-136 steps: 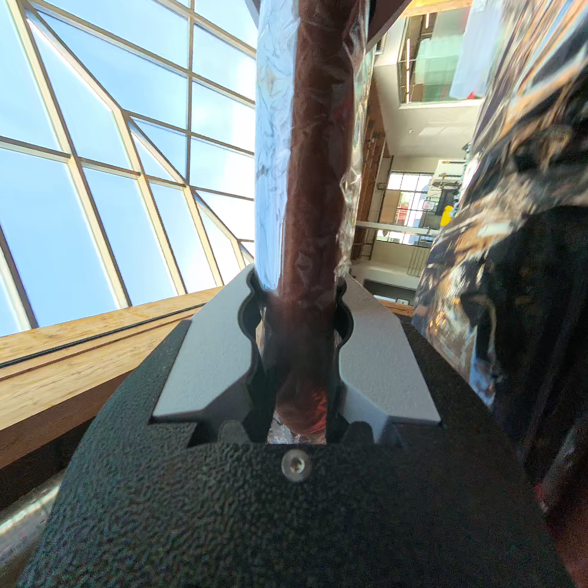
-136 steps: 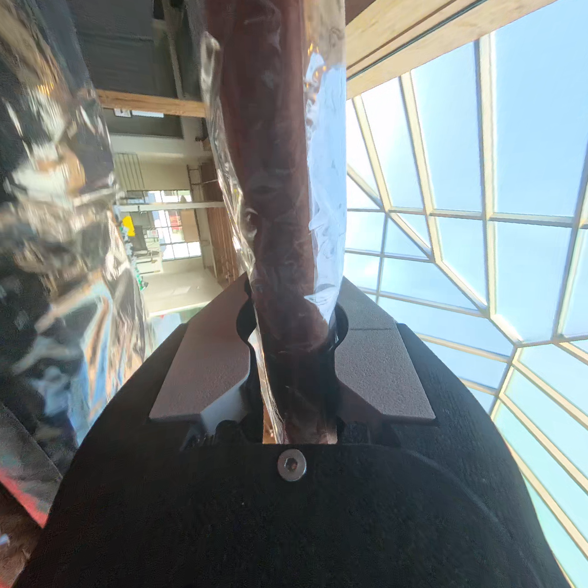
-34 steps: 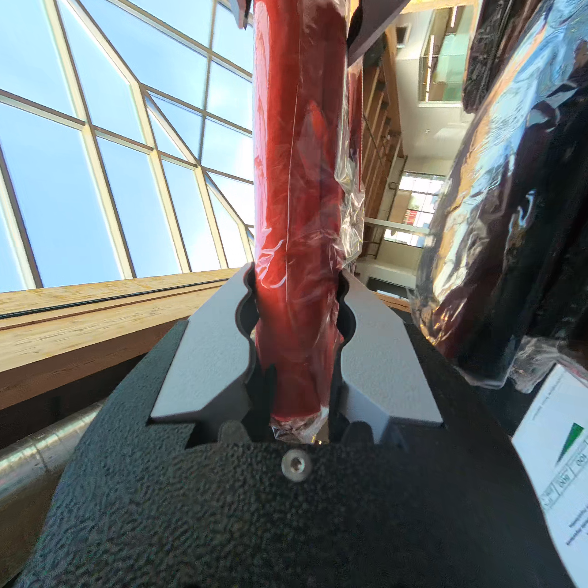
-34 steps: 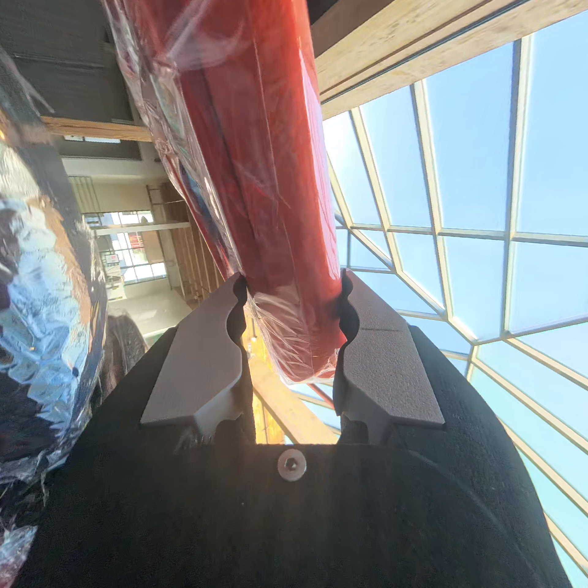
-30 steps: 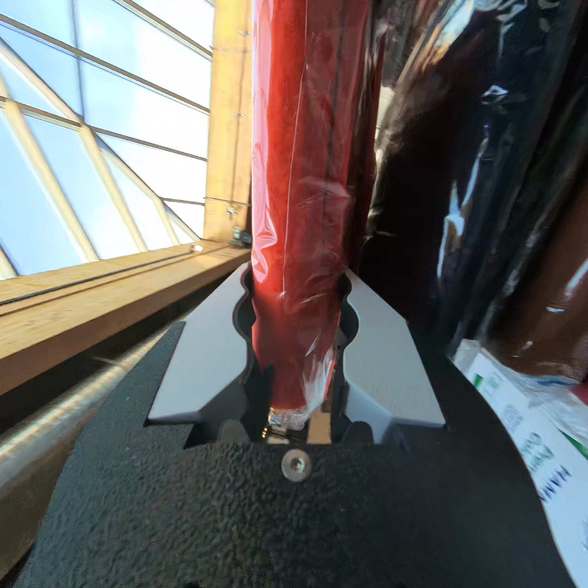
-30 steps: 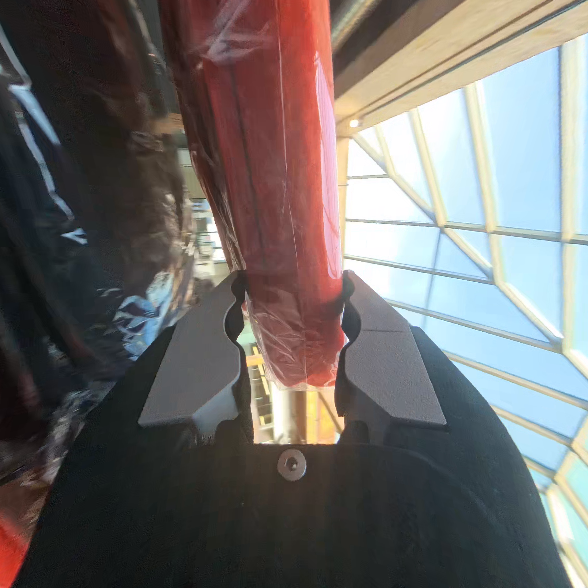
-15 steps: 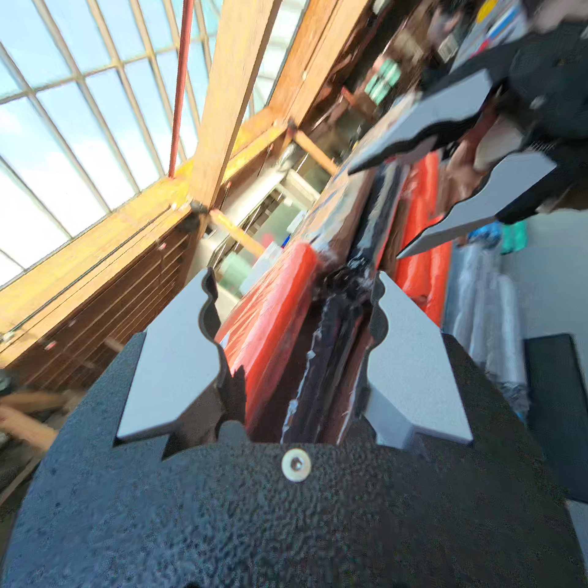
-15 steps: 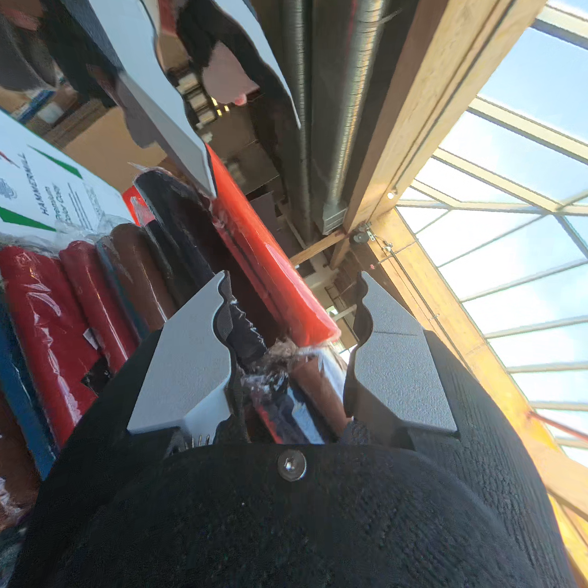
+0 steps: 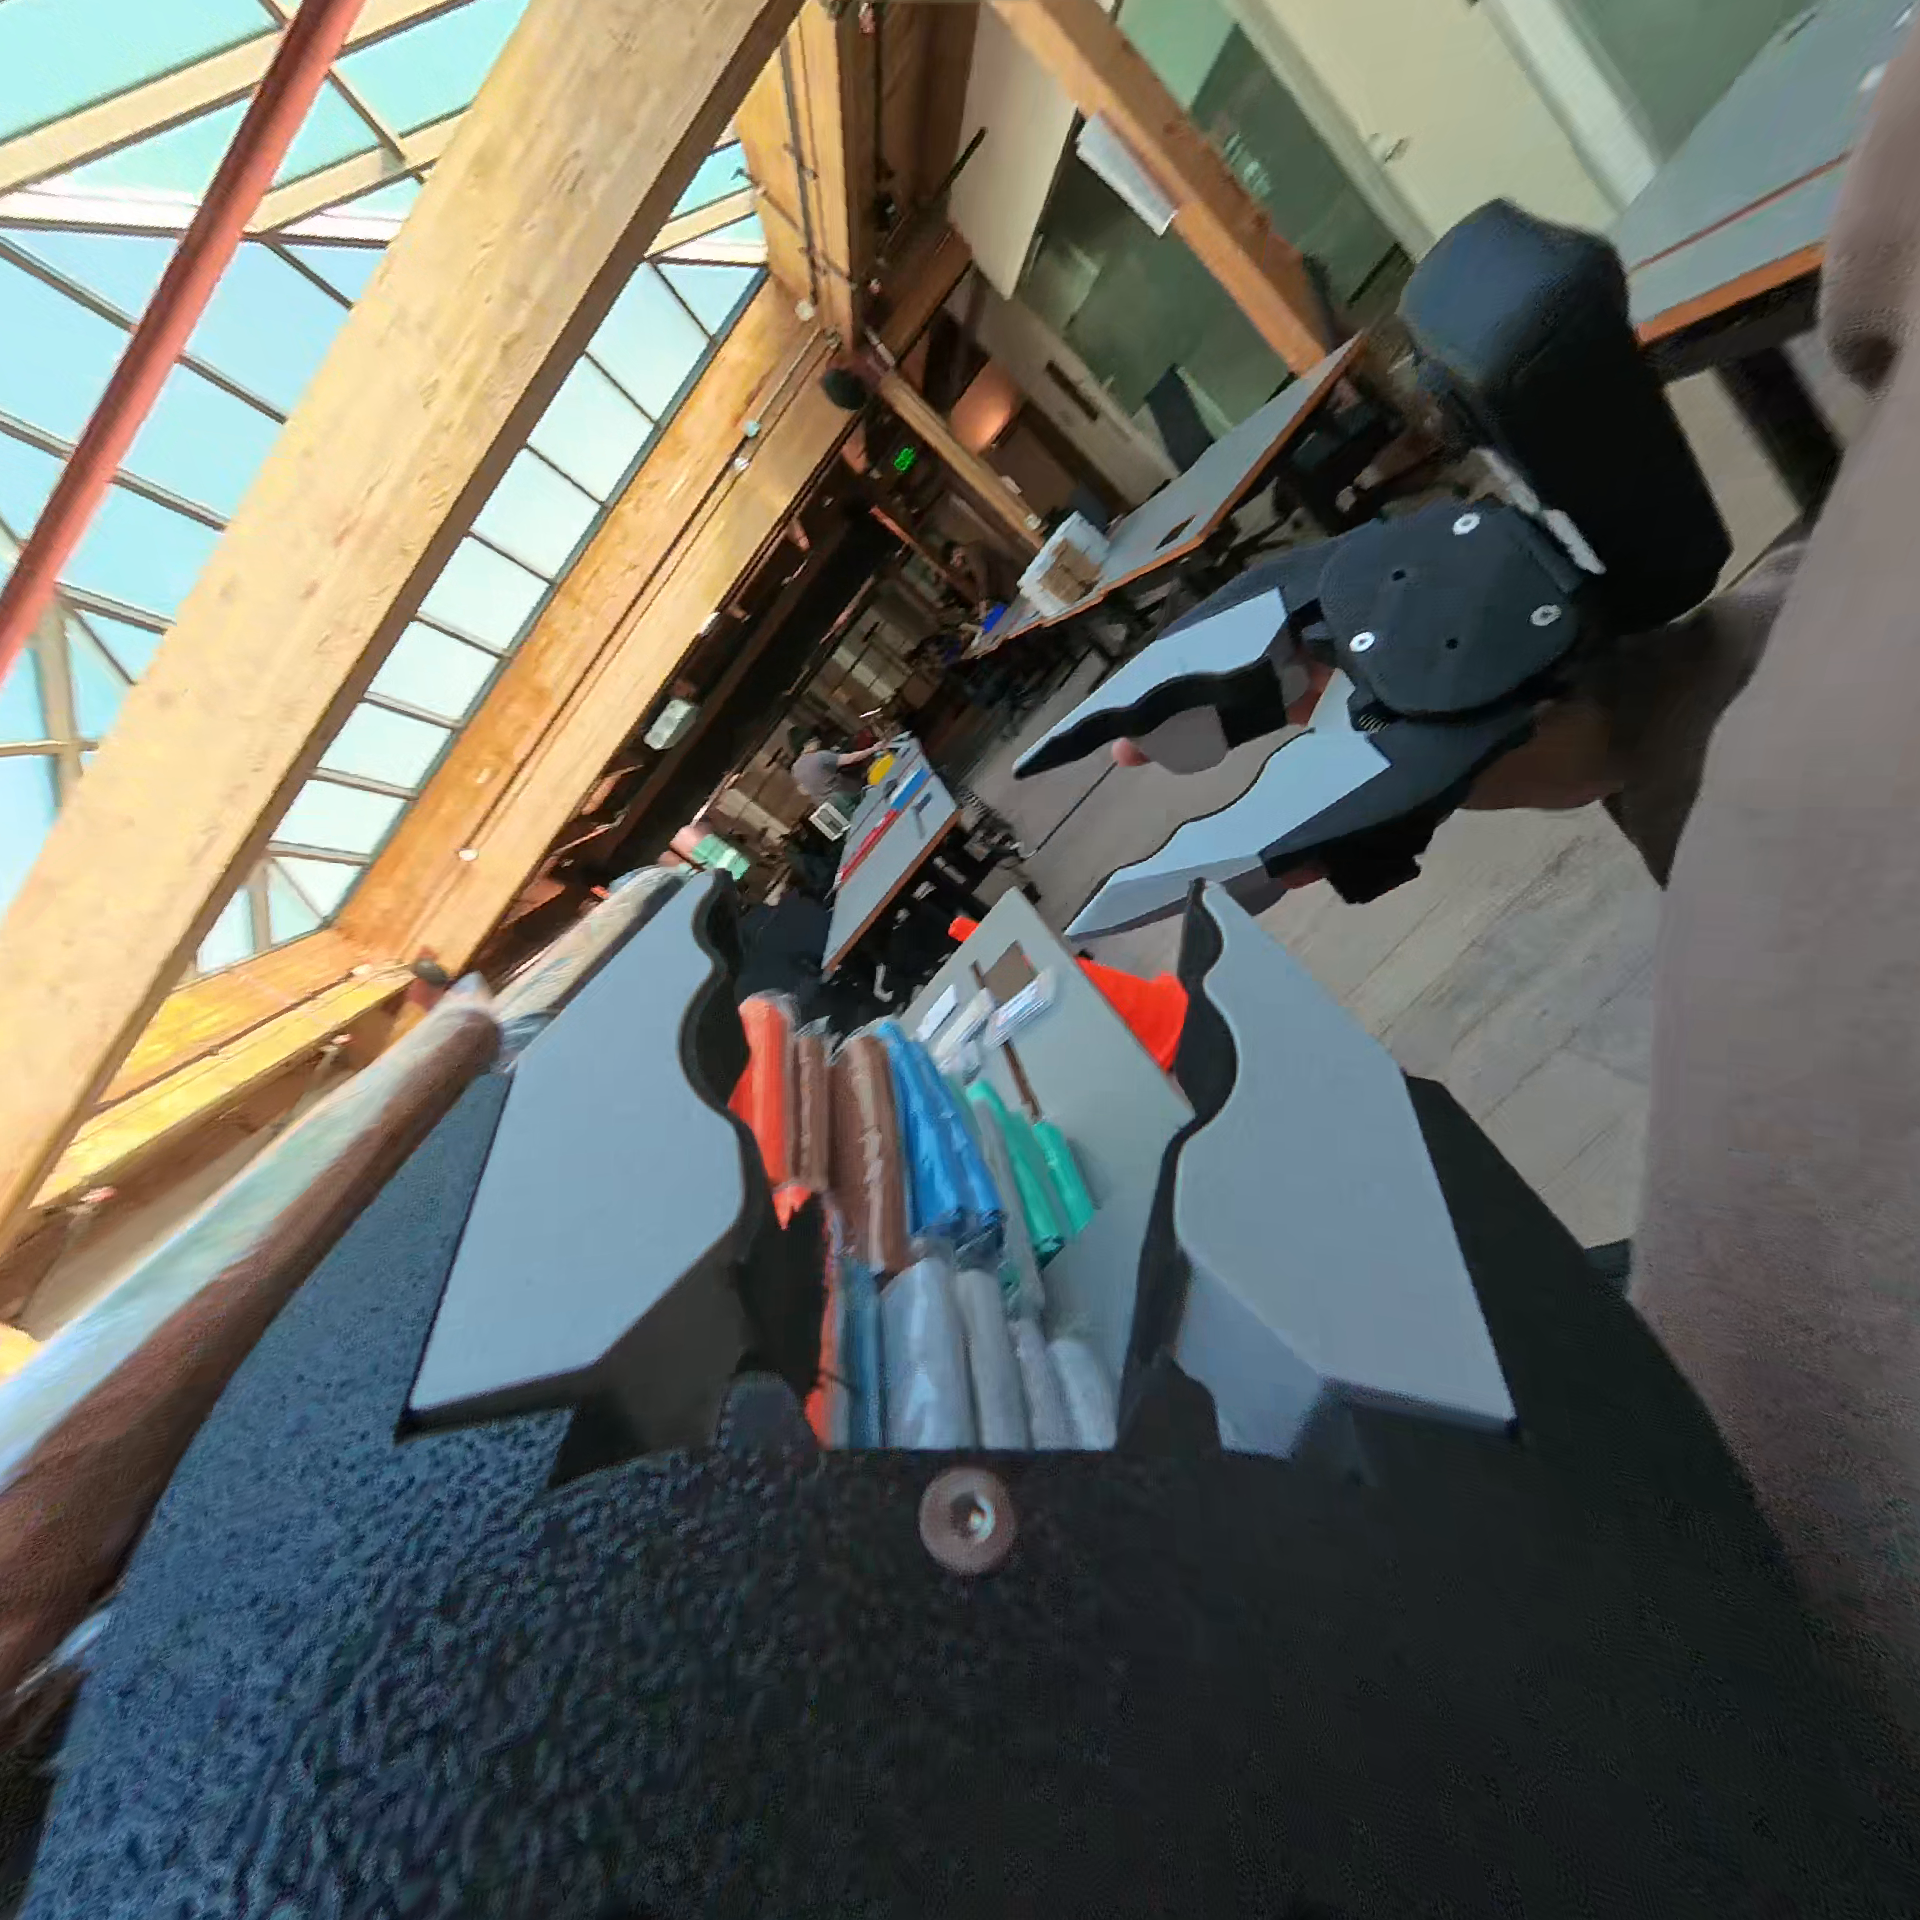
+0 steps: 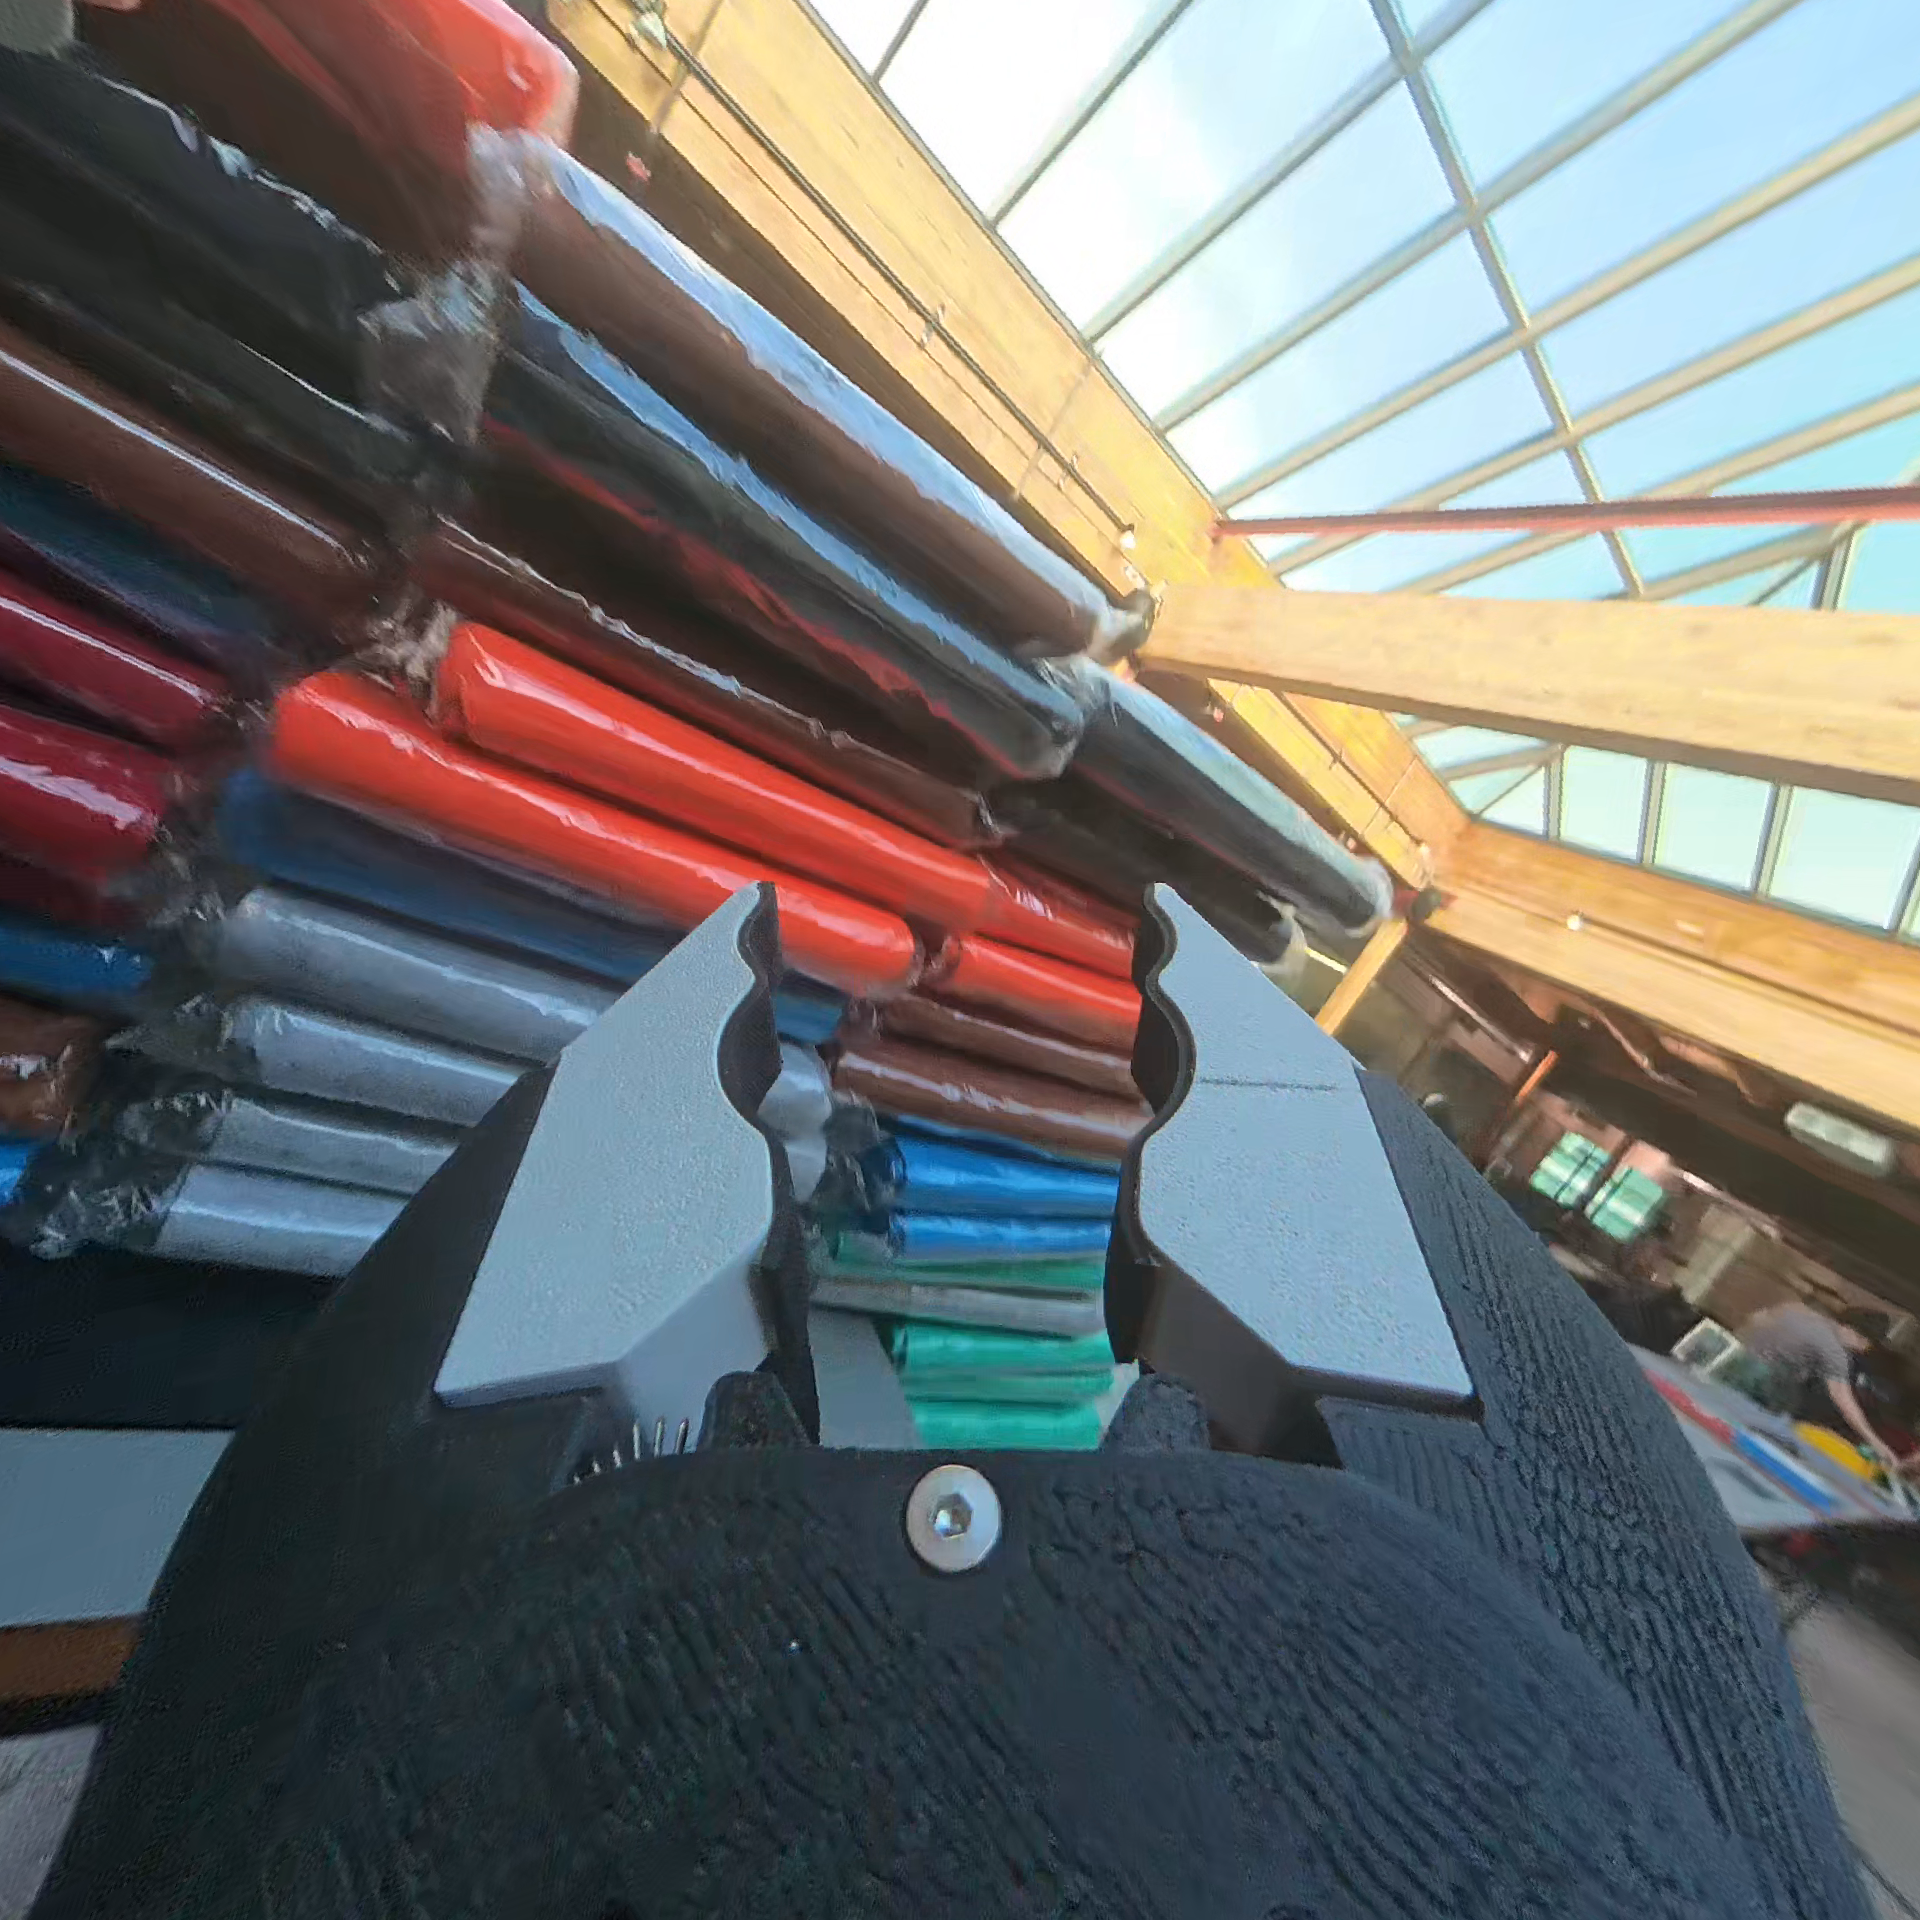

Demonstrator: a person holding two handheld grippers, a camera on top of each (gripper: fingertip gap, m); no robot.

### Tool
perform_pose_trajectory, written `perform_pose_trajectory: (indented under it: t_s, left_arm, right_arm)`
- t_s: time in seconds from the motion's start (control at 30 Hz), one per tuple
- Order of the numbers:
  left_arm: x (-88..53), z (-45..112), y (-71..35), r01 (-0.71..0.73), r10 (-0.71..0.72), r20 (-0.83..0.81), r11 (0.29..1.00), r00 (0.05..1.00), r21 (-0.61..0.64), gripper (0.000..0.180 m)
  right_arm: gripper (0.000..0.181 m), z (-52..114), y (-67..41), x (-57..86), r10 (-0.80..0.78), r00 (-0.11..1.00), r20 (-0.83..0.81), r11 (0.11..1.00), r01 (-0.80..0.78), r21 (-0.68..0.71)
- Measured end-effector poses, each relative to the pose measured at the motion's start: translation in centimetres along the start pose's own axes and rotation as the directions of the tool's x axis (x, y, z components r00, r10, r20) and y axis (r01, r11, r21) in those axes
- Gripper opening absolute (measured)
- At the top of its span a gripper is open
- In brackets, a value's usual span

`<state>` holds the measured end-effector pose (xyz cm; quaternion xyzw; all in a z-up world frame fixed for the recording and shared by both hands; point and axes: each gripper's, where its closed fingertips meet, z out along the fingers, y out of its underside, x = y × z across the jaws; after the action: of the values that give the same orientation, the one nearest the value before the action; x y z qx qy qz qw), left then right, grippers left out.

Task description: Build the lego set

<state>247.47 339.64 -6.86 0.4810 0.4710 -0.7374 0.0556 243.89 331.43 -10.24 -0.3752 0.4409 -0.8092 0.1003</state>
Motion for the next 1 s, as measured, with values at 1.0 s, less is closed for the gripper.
perform_pose_trajectory:
  t_s: [1.0]
  left_arm:
    - [14.3, 71.4, 26.6, 0.587, -0.629, 0.002, 0.724, 0.778, -0.363, 0.076]
  right_arm:
    - [0.069, -6.4, 48.6, 46.3, 0.196, 0.98, -0.041, 0.732, -0.174, -0.659]
